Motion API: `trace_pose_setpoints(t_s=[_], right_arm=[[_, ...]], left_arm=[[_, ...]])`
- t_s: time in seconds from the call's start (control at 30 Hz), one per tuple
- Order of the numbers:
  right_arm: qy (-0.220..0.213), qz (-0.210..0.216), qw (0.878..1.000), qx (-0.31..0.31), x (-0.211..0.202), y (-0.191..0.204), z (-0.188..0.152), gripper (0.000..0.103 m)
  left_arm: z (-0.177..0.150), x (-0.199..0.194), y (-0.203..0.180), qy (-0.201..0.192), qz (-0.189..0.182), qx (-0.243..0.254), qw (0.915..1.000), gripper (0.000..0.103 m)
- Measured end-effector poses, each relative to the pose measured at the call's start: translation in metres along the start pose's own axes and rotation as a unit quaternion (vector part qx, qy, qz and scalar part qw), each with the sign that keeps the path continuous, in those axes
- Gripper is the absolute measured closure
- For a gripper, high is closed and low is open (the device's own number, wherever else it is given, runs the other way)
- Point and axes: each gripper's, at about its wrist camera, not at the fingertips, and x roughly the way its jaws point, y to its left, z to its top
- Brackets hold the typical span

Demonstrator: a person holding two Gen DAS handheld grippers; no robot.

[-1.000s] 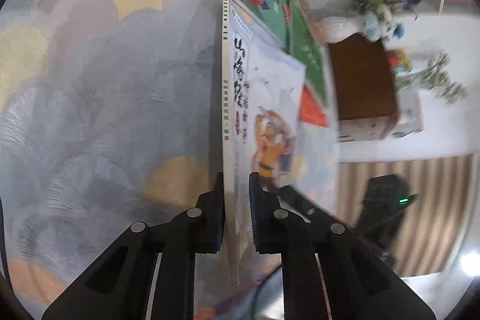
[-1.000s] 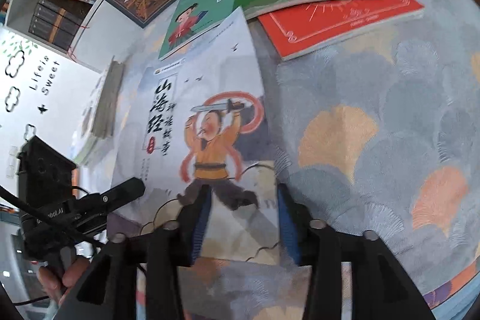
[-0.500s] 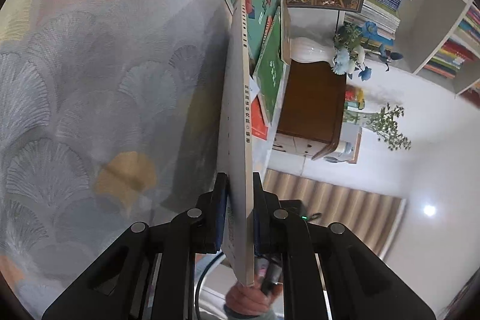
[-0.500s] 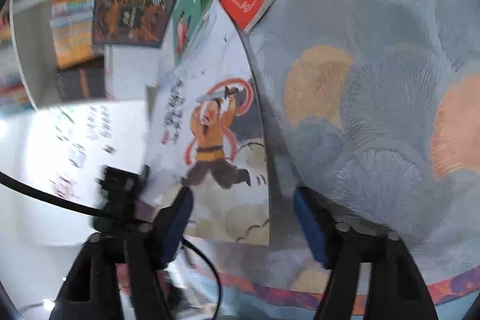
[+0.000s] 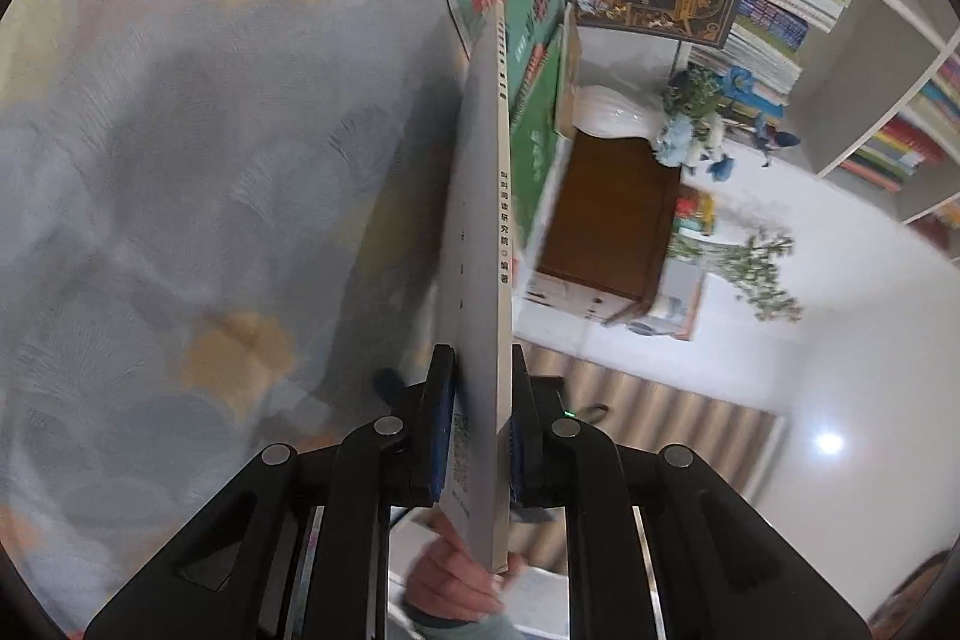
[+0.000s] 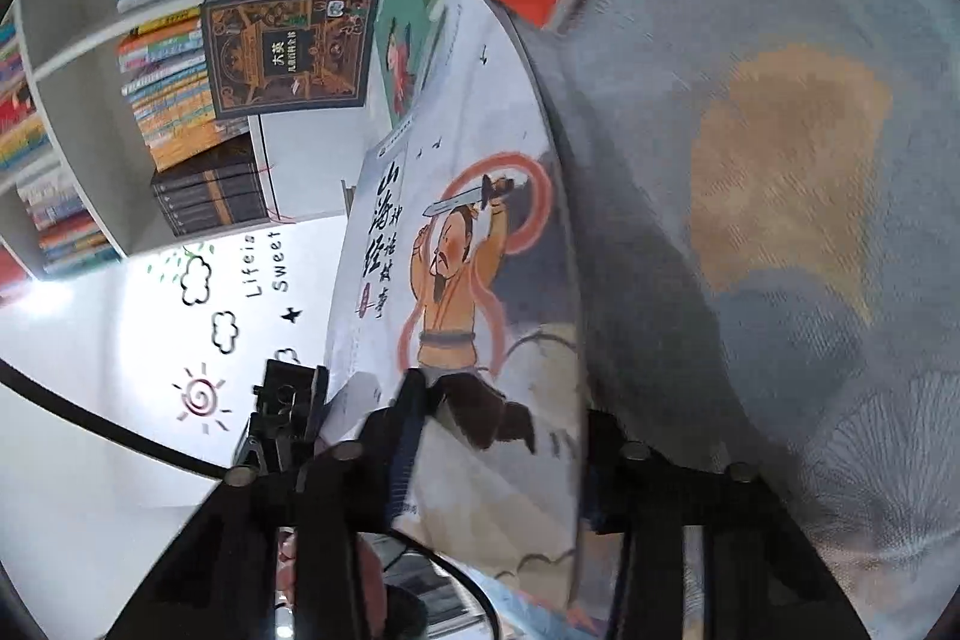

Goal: Organize books

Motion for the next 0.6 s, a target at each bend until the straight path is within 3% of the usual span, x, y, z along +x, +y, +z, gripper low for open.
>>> trace_pose_setpoints(t_s=[0.1, 0.17, 0.3, 0.4, 0.6], right_arm=[[-0.003, -0.063, 0.995, -0.072, -0.001, 0.026, -0.006, 0.072], [0.004, -0.129, 0.982, -0.135, 0.004, 0.05, -0.011, 0.071], [0.009, -0.22, 0.95, -0.22, 0.012, 0.089, -0.021, 0.071], [0.002, -0.255, 0.92, -0.299, 0.014, 0.122, -0.038, 0.07], [-0.002, -0.261, 0.89, -0.374, 0.013, 0.163, -0.057, 0.07]], left_arm=[[-0.006, -0.005, -0.018, -0.028, 0.079, 0.065, 0.9943, 0.094], [-0.011, -0.002, -0.033, -0.034, 0.115, 0.111, 0.9866, 0.094], [-0.03, 0.005, -0.072, -0.052, 0.199, 0.229, 0.9514, 0.094], [-0.043, 0.0, -0.094, -0.07, 0.212, 0.287, 0.9317, 0.093], [-0.044, -0.033, -0.112, -0.107, 0.183, 0.31, 0.9267, 0.089]])
